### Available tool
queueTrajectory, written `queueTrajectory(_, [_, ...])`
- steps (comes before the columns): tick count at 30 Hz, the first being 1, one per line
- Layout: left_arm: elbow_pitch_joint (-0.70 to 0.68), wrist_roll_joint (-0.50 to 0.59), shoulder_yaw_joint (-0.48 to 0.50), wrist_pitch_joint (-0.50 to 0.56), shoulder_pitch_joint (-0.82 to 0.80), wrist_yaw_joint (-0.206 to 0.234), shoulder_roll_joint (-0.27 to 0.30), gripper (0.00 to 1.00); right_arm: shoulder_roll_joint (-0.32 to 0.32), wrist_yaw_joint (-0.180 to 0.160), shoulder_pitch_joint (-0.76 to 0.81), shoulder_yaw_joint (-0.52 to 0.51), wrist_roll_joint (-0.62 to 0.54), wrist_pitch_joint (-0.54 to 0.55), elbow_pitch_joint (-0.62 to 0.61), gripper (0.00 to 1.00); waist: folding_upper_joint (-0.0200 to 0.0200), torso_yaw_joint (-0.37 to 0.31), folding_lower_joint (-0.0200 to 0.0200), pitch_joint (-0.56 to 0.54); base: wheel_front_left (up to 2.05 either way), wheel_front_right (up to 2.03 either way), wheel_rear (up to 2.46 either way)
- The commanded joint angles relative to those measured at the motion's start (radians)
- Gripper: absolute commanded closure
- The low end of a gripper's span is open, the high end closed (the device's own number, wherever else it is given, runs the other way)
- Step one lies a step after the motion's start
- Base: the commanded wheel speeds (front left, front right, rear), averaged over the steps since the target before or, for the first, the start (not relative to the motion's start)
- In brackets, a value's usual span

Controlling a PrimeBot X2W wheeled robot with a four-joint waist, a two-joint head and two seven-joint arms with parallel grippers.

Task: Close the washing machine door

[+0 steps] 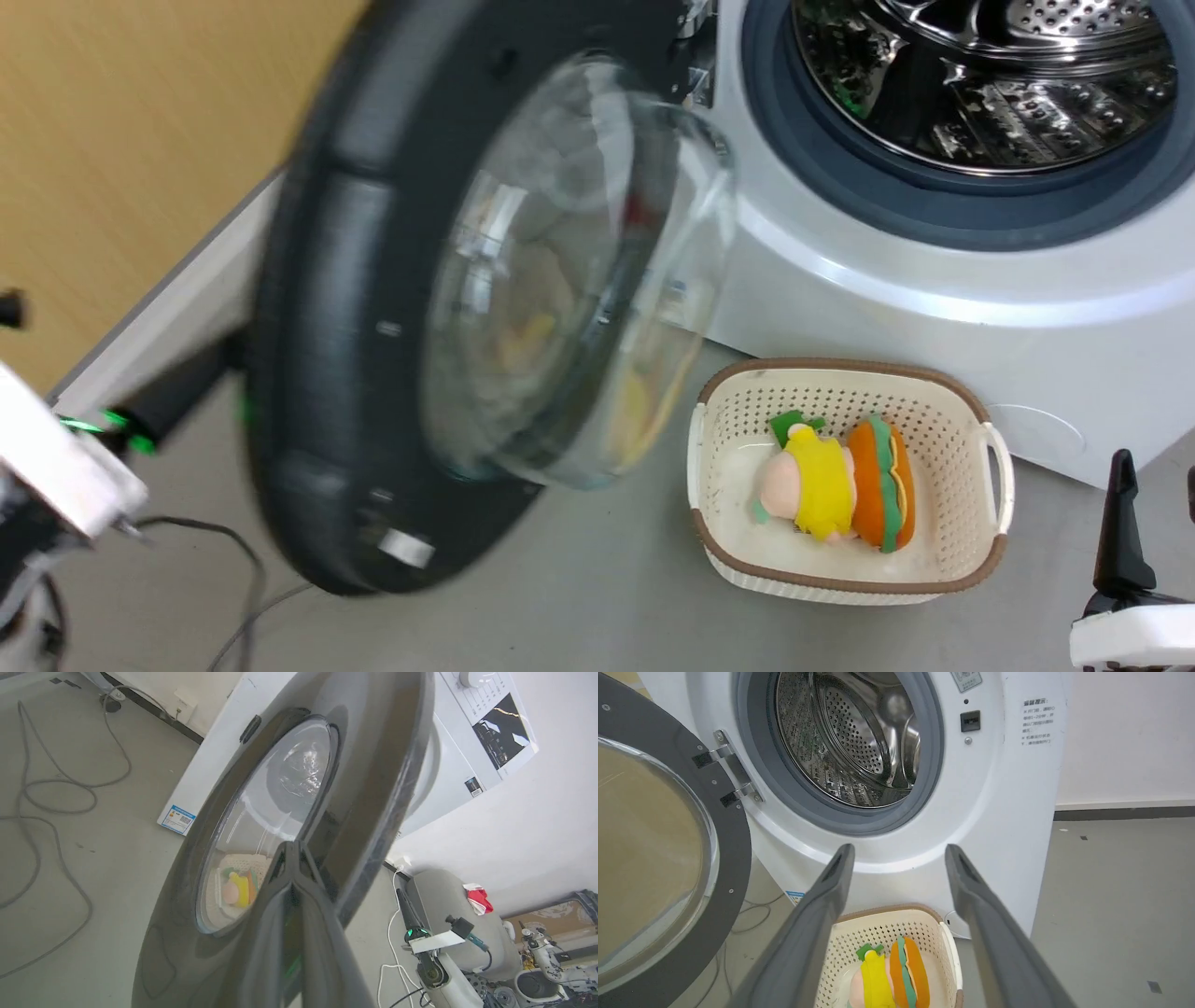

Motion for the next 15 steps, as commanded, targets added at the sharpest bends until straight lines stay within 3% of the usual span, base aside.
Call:
queueTrajectory(1, [-0.054, -0.028, -0.035, 0.012, 0.029, -0.012, -0.006, 1.00, 0.002, -0.001, -0.006, -0.004, 0.008, -0.009, 0.002, 0.00, 0.0000, 0.002, -0.0001, 0.001, 0.00, 0.00, 0.00])
queueTrajectory(8, [-0.193, -0.057, -0.187, -0.047, 0.090, -0.012, -0.083, 1.00, 0.002, -0.001, -0.009, -0.004, 0.001, -0.009, -0.005, 0.00, 0.0000, -0.016, -0.0001, -0.002, 0.00, 0.00, 0.00])
queueTrajectory(15, [-0.158, -0.036, -0.391, -0.144, 0.090, -0.012, -0.178, 1.00, 0.002, -0.001, -0.018, 0.015, 0.004, -0.009, -0.005, 0.00, 0.0000, -0.076, -0.0001, 0.002, 0.00, 0.00, 0.00])
